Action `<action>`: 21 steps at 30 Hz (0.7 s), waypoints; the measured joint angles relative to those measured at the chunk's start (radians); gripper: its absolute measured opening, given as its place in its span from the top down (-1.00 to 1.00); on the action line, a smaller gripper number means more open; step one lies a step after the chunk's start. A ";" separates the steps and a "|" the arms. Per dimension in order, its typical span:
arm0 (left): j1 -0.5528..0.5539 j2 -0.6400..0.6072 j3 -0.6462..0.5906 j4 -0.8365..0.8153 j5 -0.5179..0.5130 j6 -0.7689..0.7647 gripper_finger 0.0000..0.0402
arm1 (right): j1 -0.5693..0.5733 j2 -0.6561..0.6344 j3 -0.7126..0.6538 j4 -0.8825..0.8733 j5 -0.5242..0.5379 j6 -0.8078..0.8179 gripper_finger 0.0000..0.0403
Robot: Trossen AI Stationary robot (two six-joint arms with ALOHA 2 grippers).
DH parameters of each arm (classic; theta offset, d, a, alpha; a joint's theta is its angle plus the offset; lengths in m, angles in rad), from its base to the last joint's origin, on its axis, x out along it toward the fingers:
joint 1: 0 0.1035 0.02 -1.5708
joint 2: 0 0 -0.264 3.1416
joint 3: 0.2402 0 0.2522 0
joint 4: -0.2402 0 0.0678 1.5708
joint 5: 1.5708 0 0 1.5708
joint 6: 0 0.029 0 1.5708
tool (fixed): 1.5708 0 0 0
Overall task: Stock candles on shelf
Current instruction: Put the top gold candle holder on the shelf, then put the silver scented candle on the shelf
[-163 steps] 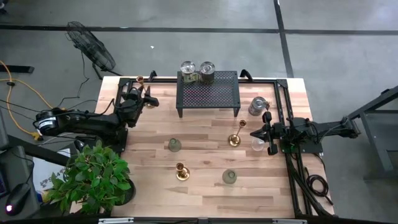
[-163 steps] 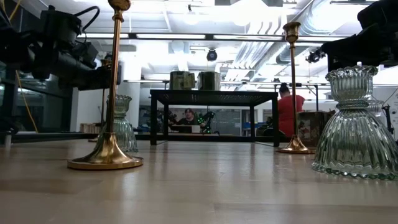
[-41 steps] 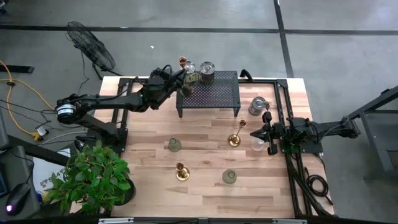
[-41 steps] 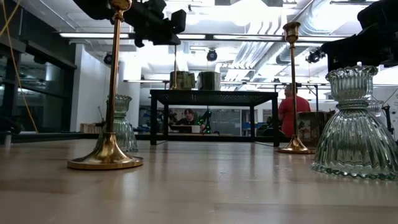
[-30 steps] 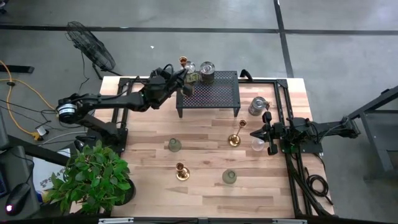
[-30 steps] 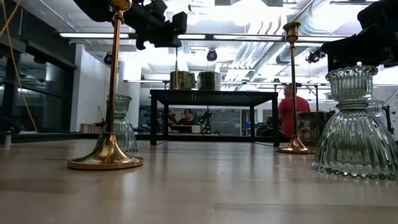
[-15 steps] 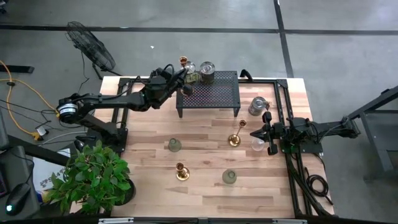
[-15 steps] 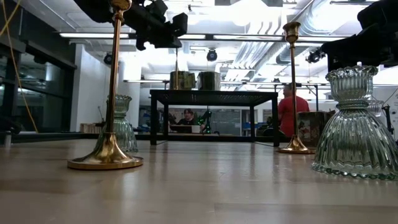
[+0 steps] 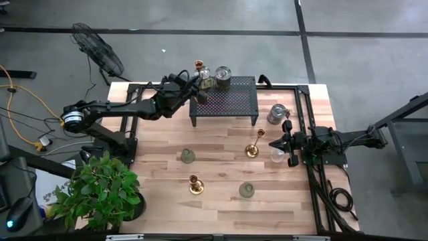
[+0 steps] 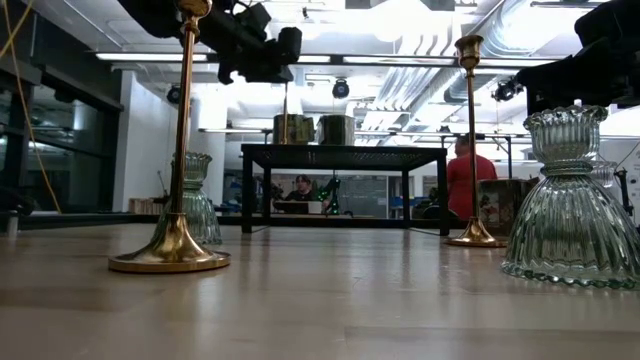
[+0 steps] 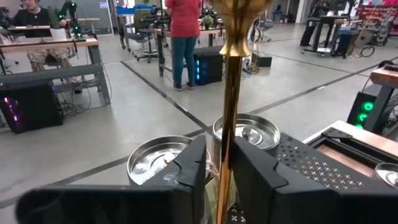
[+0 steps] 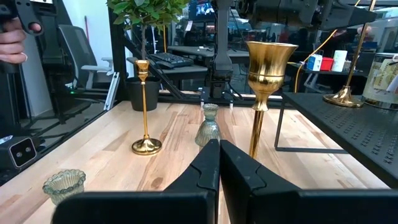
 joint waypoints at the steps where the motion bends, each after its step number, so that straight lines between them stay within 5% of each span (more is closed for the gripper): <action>1: 0.000 0.000 0.000 0.001 0.001 0.006 0.59 | 0.000 0.000 0.000 0.000 0.000 0.000 0.99; 13: -0.001 0.000 0.000 -0.005 0.025 0.044 -0.01 | 0.000 0.000 0.000 0.000 0.000 0.000 0.99; 21: -0.044 -0.075 -0.064 0.002 0.027 0.101 -0.14 | 0.000 0.000 0.000 0.000 0.000 0.000 0.99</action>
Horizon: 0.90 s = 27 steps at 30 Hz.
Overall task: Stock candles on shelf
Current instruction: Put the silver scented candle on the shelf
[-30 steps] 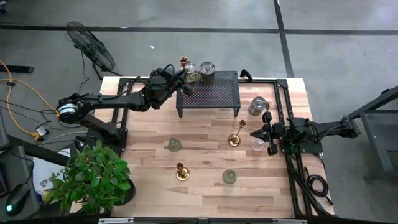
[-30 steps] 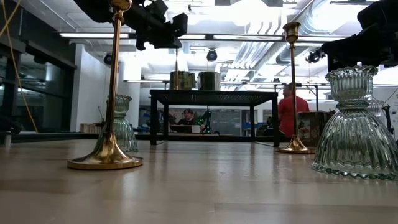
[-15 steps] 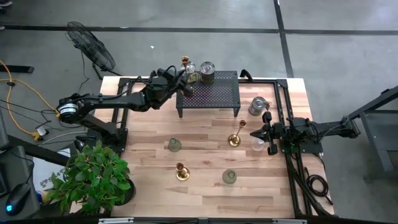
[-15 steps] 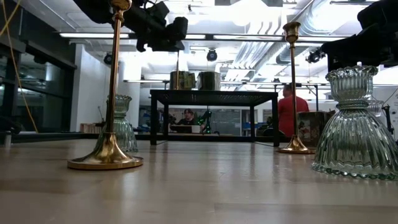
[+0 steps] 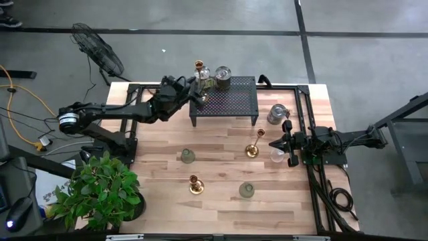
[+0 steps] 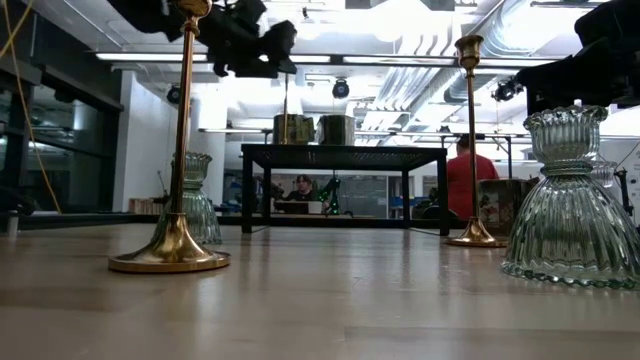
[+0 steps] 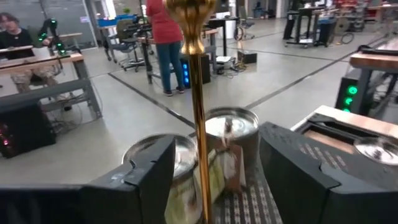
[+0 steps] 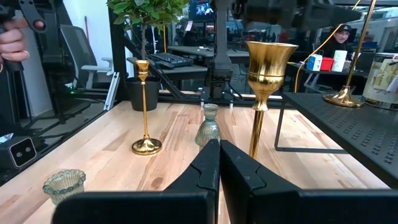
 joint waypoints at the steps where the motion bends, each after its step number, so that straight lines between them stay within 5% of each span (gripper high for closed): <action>1: -0.005 -0.020 -0.020 -0.001 0.001 0.000 -0.14 | 0.000 0.000 0.000 0.000 0.000 0.000 0.99; 17: -0.009 -0.411 -0.412 -0.012 0.344 0.061 -0.15 | 0.000 0.000 0.000 0.000 0.000 0.000 0.99; 27: -0.009 -0.610 -0.597 -0.035 0.536 -0.052 -0.15 | 0.000 0.000 0.000 0.000 0.000 0.000 0.99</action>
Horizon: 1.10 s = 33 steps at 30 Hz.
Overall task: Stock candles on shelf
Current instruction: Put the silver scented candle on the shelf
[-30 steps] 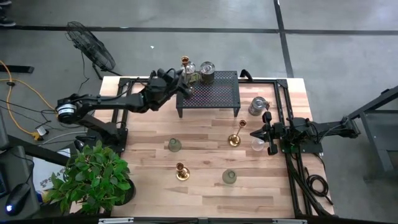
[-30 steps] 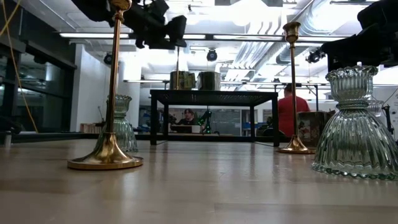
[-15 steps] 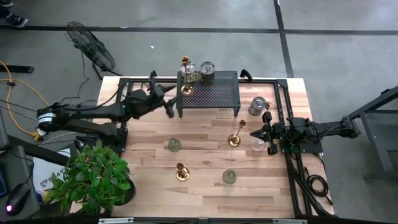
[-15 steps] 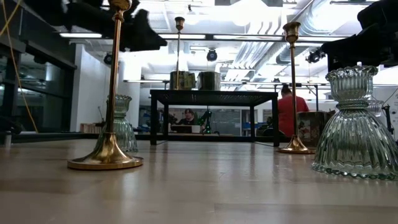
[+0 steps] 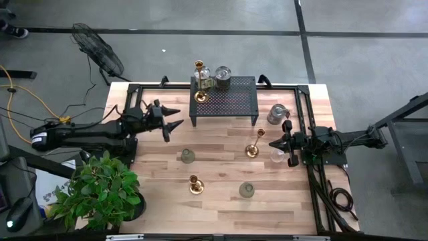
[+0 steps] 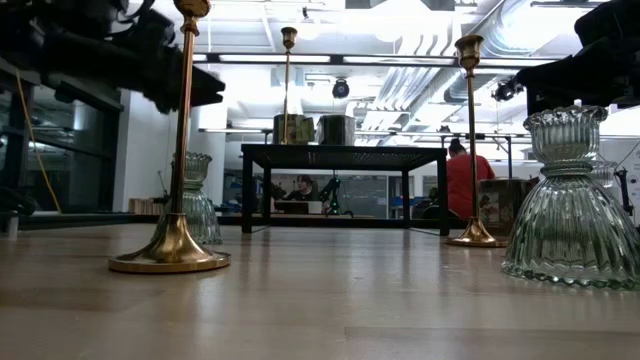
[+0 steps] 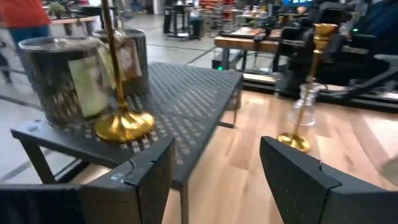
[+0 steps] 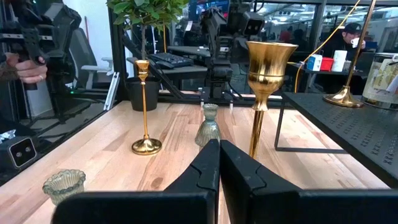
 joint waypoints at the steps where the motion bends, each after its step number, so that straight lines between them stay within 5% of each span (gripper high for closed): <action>1: 0.000 -0.016 -0.015 0.002 0.011 -0.002 -0.15 | 0.000 0.000 0.000 0.000 0.000 0.000 0.99; 22: 0.000 -0.293 -0.238 0.002 0.214 -0.062 -0.15 | 0.000 0.000 0.000 0.000 0.000 0.000 0.99; 33: 0.000 -0.345 -0.232 -0.054 0.229 -0.087 -0.15 | 0.000 0.000 0.000 0.000 0.000 0.000 0.99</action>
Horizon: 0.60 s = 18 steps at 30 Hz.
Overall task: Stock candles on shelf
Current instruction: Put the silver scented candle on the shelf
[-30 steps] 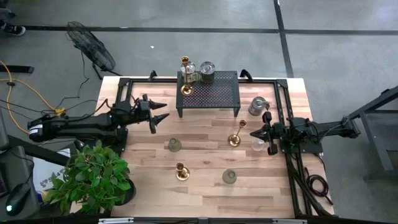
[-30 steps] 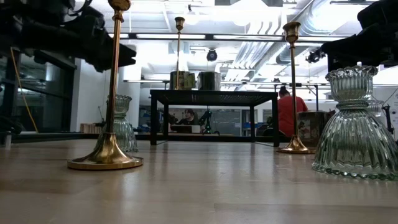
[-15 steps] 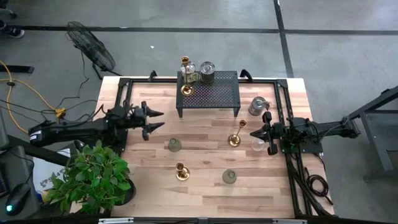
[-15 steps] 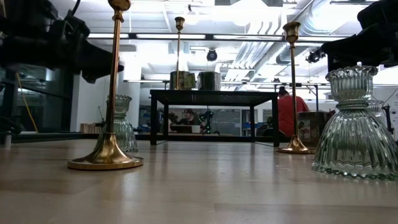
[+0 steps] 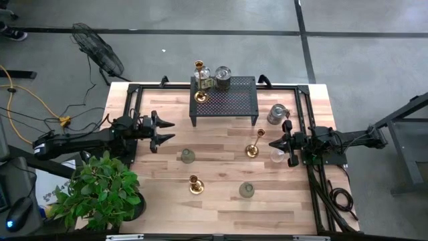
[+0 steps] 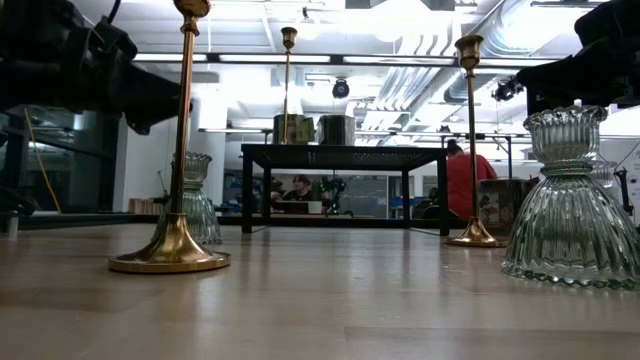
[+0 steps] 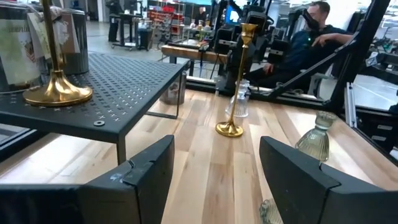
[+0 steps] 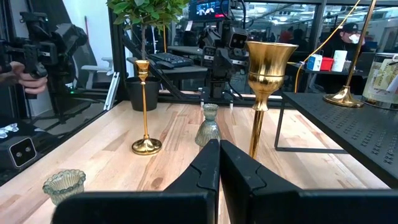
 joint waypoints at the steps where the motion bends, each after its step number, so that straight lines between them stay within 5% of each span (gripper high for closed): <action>1: 0.000 0.000 0.002 0.000 0.000 0.000 -0.15 | 0.000 0.000 0.000 0.000 0.000 0.000 0.99; 18: 0.000 0.000 0.006 -0.029 -0.003 0.008 -0.15 | 0.000 0.000 0.000 0.000 0.000 0.000 0.99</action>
